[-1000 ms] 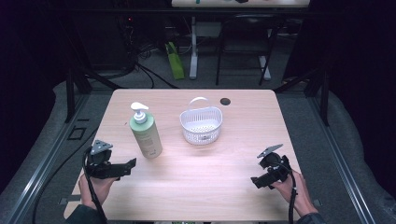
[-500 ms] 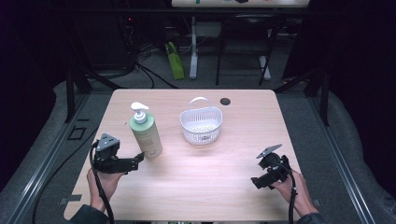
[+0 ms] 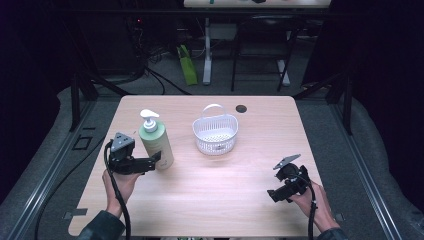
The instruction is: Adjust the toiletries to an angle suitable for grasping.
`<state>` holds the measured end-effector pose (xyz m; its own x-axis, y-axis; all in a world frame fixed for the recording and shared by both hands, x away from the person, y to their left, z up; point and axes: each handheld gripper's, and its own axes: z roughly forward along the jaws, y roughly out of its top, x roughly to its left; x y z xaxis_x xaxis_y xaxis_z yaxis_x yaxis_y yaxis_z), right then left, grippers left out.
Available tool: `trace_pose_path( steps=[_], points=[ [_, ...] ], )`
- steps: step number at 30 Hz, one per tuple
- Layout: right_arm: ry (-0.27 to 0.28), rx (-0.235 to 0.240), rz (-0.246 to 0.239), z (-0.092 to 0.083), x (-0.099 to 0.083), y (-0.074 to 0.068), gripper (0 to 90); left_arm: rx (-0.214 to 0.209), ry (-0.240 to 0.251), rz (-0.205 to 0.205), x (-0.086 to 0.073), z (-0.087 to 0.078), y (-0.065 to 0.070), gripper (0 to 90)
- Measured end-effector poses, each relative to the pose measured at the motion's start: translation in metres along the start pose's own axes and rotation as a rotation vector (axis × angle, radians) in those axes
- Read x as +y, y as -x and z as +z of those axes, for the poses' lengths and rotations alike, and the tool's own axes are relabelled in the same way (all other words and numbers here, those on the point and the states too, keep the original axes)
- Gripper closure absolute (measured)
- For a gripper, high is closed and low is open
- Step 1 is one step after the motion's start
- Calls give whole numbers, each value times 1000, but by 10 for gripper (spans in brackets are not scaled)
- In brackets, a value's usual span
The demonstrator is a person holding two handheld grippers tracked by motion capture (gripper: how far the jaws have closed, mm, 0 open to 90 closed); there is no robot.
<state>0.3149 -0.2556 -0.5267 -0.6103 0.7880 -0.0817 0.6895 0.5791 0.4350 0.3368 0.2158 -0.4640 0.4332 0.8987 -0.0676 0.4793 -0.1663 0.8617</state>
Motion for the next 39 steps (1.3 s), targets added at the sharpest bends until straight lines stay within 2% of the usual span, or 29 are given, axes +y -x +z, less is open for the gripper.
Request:
trace_pose_path(
  steps=[2,11,20,25,30,34,39],
  points=[
    [3,6,3,0,0,0,30,4,4,-7,4,7,-2,0],
    [0,-4,3,-1,-1,1,30,26,10,-10,11,22,-4,0],
    [-3,0,-6,0,0,-1,30,50,40,-19,15,31,-7,0],
    [-1,5,-2,0,0,-1,30,41,49,-25,17,33,-7,2],
    [-1,11,8,1,0,0,30,50,52,-12,18,37,-6,30],
    [-1,10,1,0,0,-1,30,58,61,-28,17,37,-7,98],
    [-1,13,2,1,1,-2,30,56,63,-21,17,36,-8,112]
  ],
)
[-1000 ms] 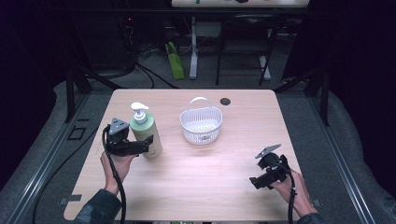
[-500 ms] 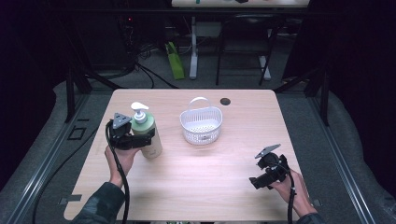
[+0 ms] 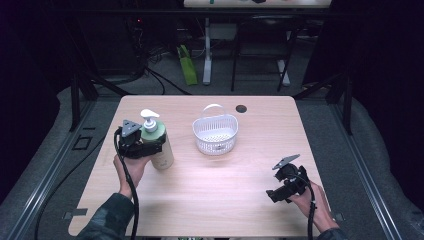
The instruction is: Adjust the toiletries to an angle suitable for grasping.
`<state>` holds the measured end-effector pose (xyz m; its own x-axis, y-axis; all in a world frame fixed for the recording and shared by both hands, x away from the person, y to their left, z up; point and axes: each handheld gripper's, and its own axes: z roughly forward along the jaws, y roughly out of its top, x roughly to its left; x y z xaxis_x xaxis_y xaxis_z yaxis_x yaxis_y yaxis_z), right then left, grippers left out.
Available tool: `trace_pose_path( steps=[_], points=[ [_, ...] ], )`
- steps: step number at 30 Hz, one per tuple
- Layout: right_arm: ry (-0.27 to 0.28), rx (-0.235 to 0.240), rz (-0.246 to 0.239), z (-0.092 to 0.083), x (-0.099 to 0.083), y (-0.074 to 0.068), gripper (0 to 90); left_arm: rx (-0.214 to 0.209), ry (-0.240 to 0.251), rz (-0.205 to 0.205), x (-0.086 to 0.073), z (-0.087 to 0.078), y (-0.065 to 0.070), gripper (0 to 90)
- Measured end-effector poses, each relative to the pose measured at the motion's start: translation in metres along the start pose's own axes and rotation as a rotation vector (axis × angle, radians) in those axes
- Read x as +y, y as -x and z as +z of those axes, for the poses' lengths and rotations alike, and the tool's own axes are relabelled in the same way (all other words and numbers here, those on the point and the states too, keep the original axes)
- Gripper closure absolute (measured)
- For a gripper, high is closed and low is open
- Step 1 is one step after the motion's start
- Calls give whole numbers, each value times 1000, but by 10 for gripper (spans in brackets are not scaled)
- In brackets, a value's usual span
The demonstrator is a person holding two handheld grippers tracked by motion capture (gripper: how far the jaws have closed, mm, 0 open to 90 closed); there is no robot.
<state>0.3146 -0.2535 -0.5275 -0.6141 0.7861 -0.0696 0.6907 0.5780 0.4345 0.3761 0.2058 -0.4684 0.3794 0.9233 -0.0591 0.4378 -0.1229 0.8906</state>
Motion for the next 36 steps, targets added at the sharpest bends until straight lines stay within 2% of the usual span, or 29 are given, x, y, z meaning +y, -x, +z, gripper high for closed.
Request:
trace_pose_path(
  steps=[18,36],
  points=[
    [-3,6,-1,1,-1,1,34,-40,6,19,-2,-2,5,117],
    [-9,4,-2,2,1,0,34,-111,-12,63,-5,-9,17,117]
  ],
)
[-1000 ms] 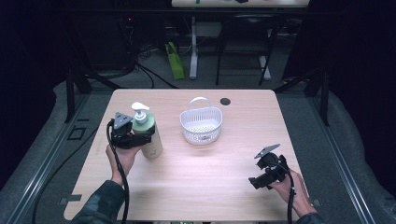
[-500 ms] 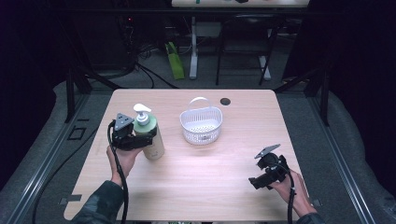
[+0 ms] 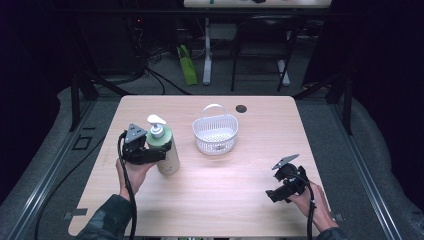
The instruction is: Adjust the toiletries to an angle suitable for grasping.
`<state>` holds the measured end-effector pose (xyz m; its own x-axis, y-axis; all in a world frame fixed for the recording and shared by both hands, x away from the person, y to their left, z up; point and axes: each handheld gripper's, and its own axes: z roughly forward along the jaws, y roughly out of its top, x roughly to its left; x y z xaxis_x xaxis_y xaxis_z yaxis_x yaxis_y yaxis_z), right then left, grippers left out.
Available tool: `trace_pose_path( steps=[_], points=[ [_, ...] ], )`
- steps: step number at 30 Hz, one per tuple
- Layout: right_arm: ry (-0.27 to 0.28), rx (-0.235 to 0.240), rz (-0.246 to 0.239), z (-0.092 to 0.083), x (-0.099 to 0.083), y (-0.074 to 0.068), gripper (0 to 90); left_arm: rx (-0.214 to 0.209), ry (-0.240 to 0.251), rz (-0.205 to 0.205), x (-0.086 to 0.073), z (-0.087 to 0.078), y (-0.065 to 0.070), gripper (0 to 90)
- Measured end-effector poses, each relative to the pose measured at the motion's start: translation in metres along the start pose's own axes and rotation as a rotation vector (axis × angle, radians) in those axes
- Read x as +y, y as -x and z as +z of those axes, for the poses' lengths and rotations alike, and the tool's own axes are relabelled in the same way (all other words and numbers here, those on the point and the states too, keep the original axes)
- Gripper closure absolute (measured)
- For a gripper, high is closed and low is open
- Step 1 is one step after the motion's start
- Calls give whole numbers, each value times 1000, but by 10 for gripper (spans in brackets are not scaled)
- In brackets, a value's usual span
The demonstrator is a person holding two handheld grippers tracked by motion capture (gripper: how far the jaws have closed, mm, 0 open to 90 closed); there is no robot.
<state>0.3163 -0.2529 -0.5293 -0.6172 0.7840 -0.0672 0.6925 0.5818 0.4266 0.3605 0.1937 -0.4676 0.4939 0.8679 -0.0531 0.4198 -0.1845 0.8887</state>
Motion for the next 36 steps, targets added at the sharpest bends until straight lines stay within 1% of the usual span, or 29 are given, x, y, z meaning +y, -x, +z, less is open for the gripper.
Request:
trace_pose_path(
  steps=[1,2,4,8,13,15,16,18,21,24,27,36],
  points=[
    [-3,3,10,0,0,-1,34,-5,-1,0,0,0,1,117],
    [-1,6,-1,1,0,0,34,-9,-2,3,0,0,2,117],
    [-1,5,-4,1,0,1,34,-17,0,9,0,0,4,117],
    [-1,9,-4,1,1,0,34,-27,3,12,-1,-1,5,117],
    [13,8,-6,-1,3,0,34,-36,-10,16,-1,-4,7,117],
    [6,8,-14,1,3,0,34,-42,-8,18,-2,-4,8,117],
    [-3,14,-9,2,3,-1,34,-50,-15,24,-2,-5,9,117],
    [-5,15,-11,3,2,-1,33,-52,-14,24,-2,-5,10,117],
    [3,9,-10,2,2,0,33,-57,-16,27,-2,-6,13,117],
    [7,14,-3,2,2,0,33,-73,-23,34,-2,-7,17,116],
    [2,12,-10,2,1,2,33,-82,-26,44,-2,-8,20,117],
    [7,9,-9,1,1,0,33,-103,-35,56,-3,-9,28,116]
  ],
)
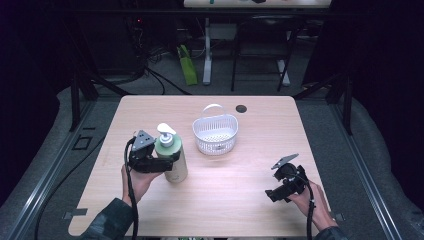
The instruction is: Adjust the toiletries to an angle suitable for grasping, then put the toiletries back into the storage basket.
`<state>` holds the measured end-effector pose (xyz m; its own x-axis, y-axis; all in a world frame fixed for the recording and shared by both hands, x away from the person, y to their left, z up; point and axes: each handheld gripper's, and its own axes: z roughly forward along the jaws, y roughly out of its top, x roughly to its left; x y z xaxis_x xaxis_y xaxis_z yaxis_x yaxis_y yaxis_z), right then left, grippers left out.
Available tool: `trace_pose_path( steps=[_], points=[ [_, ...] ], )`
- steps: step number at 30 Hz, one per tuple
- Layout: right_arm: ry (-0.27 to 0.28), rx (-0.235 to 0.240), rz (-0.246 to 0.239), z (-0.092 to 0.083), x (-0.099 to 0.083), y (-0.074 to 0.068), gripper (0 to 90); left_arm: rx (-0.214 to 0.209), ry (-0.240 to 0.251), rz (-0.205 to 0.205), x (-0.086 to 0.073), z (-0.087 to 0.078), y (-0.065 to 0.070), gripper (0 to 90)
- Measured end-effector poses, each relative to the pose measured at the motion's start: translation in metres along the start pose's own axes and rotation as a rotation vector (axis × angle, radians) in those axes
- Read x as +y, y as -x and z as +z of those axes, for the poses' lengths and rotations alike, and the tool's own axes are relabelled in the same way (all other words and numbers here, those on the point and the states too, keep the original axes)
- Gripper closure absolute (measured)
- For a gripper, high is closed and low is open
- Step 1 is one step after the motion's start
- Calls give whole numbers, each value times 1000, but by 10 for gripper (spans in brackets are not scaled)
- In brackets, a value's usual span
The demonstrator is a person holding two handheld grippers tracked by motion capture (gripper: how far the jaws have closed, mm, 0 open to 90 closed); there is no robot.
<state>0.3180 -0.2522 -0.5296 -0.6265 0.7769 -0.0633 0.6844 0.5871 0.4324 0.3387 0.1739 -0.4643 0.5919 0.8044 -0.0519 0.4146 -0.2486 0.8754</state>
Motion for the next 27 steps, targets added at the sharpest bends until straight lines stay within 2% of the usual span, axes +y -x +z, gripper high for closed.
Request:
trace_pose_path(
  steps=[7,10,13,15,20,27],
  points=[
    [1,0,3,0,0,1,31,-14,-1,8,0,0,4,115],
    [-1,0,-1,0,0,0,31,-20,6,-4,0,0,3,108],
    [0,2,0,0,0,-1,31,-35,36,-10,1,-3,2,104],
    [1,-1,-6,0,0,0,31,-33,71,-7,5,-8,3,92],
    [3,-1,-5,-1,0,0,31,-39,121,-3,11,-9,5,43],
    [3,0,-8,0,1,0,31,-49,145,-8,17,-5,6,9]
  ],
)
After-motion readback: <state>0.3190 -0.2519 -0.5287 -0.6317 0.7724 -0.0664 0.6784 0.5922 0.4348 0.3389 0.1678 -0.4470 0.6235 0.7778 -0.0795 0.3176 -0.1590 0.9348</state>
